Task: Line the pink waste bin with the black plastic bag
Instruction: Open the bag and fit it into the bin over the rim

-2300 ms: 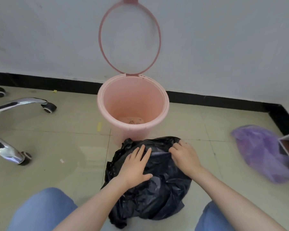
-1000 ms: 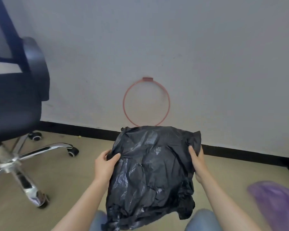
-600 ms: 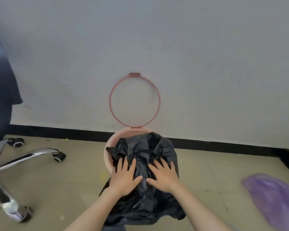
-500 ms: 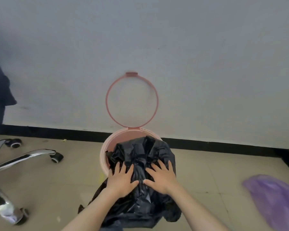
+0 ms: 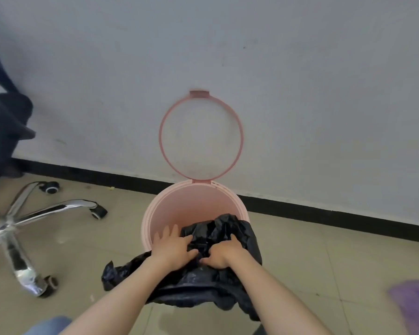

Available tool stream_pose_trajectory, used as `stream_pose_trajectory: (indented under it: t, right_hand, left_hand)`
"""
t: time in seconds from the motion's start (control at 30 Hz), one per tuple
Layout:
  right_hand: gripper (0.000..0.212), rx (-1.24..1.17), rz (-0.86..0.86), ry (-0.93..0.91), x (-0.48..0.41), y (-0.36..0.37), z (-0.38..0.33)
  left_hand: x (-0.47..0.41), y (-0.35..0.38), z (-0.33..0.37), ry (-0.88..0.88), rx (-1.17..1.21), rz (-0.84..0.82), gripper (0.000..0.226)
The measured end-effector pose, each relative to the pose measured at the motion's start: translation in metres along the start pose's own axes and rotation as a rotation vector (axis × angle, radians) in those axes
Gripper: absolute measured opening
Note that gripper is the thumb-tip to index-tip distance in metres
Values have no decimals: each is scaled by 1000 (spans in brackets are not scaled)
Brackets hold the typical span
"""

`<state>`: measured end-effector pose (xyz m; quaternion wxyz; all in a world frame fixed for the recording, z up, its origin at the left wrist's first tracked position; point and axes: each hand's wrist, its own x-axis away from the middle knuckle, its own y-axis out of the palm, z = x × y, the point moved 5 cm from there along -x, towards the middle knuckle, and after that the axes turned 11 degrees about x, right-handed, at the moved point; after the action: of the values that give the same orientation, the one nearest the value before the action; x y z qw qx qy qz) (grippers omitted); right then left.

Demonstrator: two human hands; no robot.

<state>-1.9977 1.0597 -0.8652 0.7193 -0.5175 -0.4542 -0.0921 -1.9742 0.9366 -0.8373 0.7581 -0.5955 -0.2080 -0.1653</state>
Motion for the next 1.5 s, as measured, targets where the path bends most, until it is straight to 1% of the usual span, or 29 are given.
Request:
stream_pose_trajectory:
  t: [0.07,0.13,0.23,0.33,0.43,0.5,0.53,0.57,0.6,0.63,0.67,0.7,0.73,0.77,0.8,0.83,0.9,0.93,0.97,1.03,1.1,1.17,1.23,1.27,1.3,1.37,1.43,1.47,1.5]
  right_hand:
    - [61,3,-19,3,-4,0,0]
    - [57,19,-9,8,-8,-1,1]
    - [56,77,69,20,-15,0,5]
    - [50,110,100,7,-23,5,11]
    - [47,94,93,-22,-23,0,14]
    - [44,5,154,-54,-17,-12,13]
    - [40,-58,229,-60,-11,-19,13]
    - [37,-110,356,-45,-3,-26,16]
    - [34,-148,541,1,7,-32,21]
    - [33,-177,740,74,20,-33,28]
    - [34,-213,895,167,33,-29,38]
    - [39,-278,983,265,43,-19,50]
    - [46,-377,970,352,50,-5,64]
    - [56,-508,878,413,53,11,75]
    - [66,-660,756,426,55,28,83]
    - [73,-849,646,380,57,42,86]
    - [79,-1260,526,212,62,55,78]
    - [78,-1347,517,166,65,55,72]
    - [73,-1307,563,161,68,51,71]
    - [52,-1036,747,268,75,33,74]
    - [40,-816,900,340,85,4,70]
    - [36,-693,982,370,90,-24,62]
    - [35,-520,996,418,88,-48,46]
    - [33,-376,964,431,82,-57,35]
    - [31,-191,883,413,71,-64,23]
    - [27,120,589,302,41,-63,0]
    - [26,220,233,223,20,-48,-9]
    - [24,209,109,212,14,-40,-9]
    - [23,168,44,207,11,-35,-7]
  left_hand:
    - [13,-3,-1,75,38,24,66]
    - [29,1,-5,131,39,-37,77]
    - [40,9,-18,133,-27,-133,85]
    - [33,16,-28,115,-127,-113,82]
    - [21,24,-33,123,-95,-51,72]
    - [15,28,-40,125,-60,-21,65]
    - [13,30,-43,118,-41,-13,63]
    - [12,31,-44,113,-25,-6,63]
    - [12,31,-45,112,-13,-2,67]
    - [12,31,-45,116,0,4,73]
    - [12,31,-44,117,16,14,76]
    - [12,31,-43,112,34,27,71]
    - [12,30,-42,108,55,47,62]
    - [13,29,-40,106,76,70,54]
    - [14,28,-38,107,95,89,48]
    - [15,27,-36,108,113,100,43]
    - [18,22,-32,107,151,121,36]
    - [20,20,-29,107,157,132,35]
    - [21,17,-27,111,153,146,35]
    - [24,9,-25,112,170,178,35]
    - [25,-4,-28,99,247,246,34]
    - [28,-21,-36,73,350,338,33]
    - [32,-34,-43,69,413,418,39]
    - [34,-37,-44,90,447,439,46]
    - [37,-39,-44,129,497,444,54]
    - [45,-38,-40,223,578,411,58]
    - [52,-29,-38,290,520,345,56]
    - [55,-21,-38,305,432,293,59]
    - [57,-12,-39,314,326,235,64]
